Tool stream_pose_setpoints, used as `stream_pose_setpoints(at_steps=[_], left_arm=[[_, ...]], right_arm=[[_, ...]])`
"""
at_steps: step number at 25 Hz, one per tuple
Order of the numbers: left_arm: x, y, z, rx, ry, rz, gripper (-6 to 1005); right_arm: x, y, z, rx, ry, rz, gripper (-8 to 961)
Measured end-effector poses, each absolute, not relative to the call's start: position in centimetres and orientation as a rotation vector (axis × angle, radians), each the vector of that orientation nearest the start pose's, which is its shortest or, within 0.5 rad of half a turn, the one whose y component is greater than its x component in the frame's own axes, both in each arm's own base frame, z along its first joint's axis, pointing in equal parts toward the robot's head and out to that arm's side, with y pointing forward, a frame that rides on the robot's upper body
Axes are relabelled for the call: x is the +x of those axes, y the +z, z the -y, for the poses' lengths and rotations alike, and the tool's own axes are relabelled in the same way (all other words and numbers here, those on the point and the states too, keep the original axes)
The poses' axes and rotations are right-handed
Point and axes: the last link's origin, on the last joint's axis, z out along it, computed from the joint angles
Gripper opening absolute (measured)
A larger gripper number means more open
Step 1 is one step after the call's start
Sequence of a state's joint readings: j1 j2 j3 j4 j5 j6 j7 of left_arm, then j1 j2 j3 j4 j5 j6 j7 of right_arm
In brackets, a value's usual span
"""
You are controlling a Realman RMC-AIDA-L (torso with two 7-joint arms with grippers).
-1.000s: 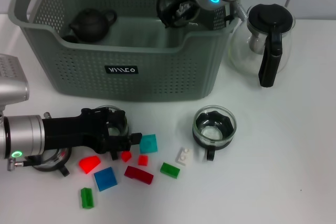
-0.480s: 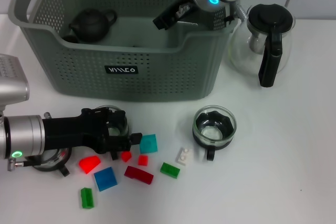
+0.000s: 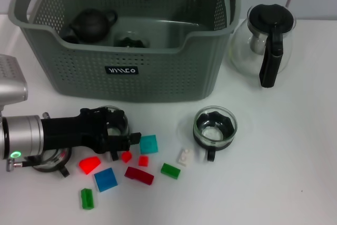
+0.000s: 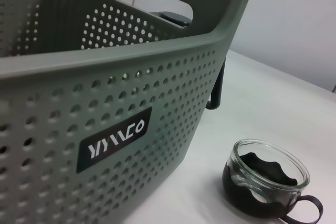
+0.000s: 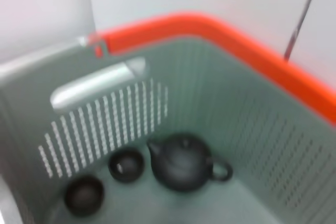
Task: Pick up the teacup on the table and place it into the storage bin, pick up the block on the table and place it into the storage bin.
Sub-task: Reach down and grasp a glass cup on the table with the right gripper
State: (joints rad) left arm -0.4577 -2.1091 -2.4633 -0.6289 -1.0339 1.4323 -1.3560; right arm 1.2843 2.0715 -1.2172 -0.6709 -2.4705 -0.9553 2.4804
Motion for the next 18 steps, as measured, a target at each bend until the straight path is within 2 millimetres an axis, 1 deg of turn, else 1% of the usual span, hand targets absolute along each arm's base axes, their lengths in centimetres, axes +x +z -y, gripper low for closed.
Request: stream_pose_setpoints(at_steps=[2, 4, 6, 8, 14, 18], left_arm=[[-30.3, -2.3, -30.8, -2.673, -0.509, 0.770, 837], [-30.4, -2.2, -30.7, -2.671, -0.507, 0.771, 837], [-30.4, -2.2, -30.8, -2.670, -0.506, 0.769, 837], [-30.3, -2.1, -30.9, -2.671, -0.505, 0.764, 837], [-30.2, -2.0, -31.1, -2.673, -0.502, 0.753, 837], [-30.2, -2.0, -31.1, -2.672, -0.503, 0.755, 837]], right_arm=[[-0.2, -3.2, -47.8, -2.559, 0.051, -0.539, 571], [-0.8, -2.2, -47.6, -2.560, 0.069, -0.523, 572], [-1.1, -1.6, -47.4, -2.567, 0.072, -0.518, 575], [-1.3, -1.3, -47.3, -2.575, 0.069, -0.516, 577], [-1.9, -1.4, -46.9, -2.600, 0.053, -0.499, 585], [-2.7, -1.0, -46.4, -2.615, 0.068, -0.482, 590]])
